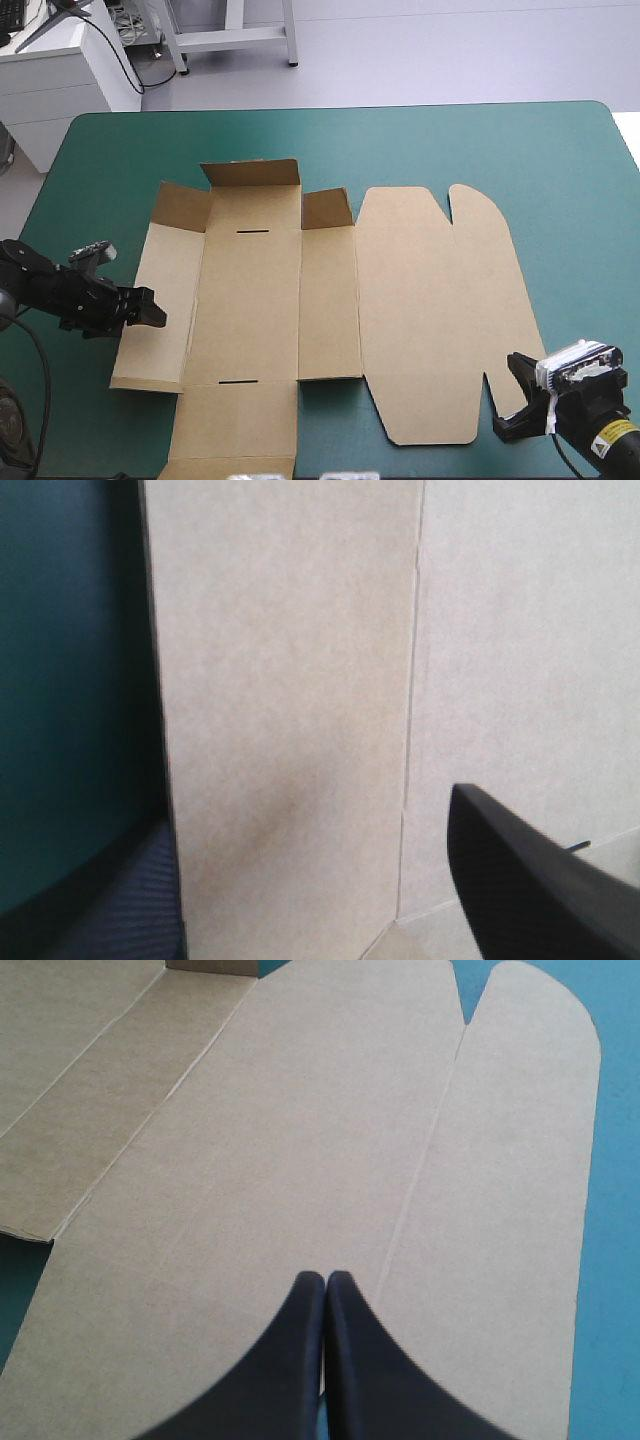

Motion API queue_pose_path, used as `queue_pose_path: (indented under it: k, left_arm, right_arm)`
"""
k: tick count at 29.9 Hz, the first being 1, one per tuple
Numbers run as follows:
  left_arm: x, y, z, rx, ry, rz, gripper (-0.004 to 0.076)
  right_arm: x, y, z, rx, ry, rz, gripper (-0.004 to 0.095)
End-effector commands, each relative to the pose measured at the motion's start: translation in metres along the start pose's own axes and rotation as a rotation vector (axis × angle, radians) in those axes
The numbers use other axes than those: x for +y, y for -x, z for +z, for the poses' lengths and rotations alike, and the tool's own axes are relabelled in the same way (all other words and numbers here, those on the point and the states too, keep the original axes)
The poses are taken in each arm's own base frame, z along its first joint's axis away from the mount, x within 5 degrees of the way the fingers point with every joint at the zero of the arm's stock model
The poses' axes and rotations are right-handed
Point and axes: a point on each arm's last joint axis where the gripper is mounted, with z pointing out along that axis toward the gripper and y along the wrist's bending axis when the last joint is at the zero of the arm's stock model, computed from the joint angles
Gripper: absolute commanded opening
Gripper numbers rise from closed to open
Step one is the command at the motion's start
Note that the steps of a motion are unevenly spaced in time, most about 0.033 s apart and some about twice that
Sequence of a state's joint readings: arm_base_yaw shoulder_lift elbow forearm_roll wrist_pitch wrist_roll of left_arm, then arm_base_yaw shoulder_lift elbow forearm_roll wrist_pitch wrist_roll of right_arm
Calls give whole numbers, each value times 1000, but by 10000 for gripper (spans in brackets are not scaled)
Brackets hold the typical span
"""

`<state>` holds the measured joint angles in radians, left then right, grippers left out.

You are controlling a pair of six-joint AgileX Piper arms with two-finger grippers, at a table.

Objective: Fold the box

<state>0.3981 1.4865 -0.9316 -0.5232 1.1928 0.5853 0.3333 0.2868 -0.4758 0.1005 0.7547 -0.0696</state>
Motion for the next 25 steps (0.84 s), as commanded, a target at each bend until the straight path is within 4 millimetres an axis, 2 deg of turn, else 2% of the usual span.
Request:
queue_pose_path:
  k: [1,7,13,16,20,21,25]
  left_arm:
    - [-13,-2,-8,-18,-84,-7,497]
    - [-18,-15,6,36,-191,-57,497]
    - [-23,-19,-1,14,-177,-57,481]
    - [-23,-21,0,40,-147,-78,346]
    - [-30,-20,4,64,-145,-46,20]
    - [-31,-20,5,68,-146,-39,-3]
    - [-34,-20,6,73,-148,-37,-8]
  right_arm:
    - [0,10,-7,-88,-3,-10,-19]
    - [0,9,-7,-77,-3,-12,-19]
    - [0,9,-7,-77,-3,-12,-19]
    - [1,9,-7,-79,2,-7,-19]
    - [1,9,-7,-79,7,-3,-19]
    - [1,9,-7,-79,7,-3,-19]
    - [1,8,-7,-68,8,-5,-19]
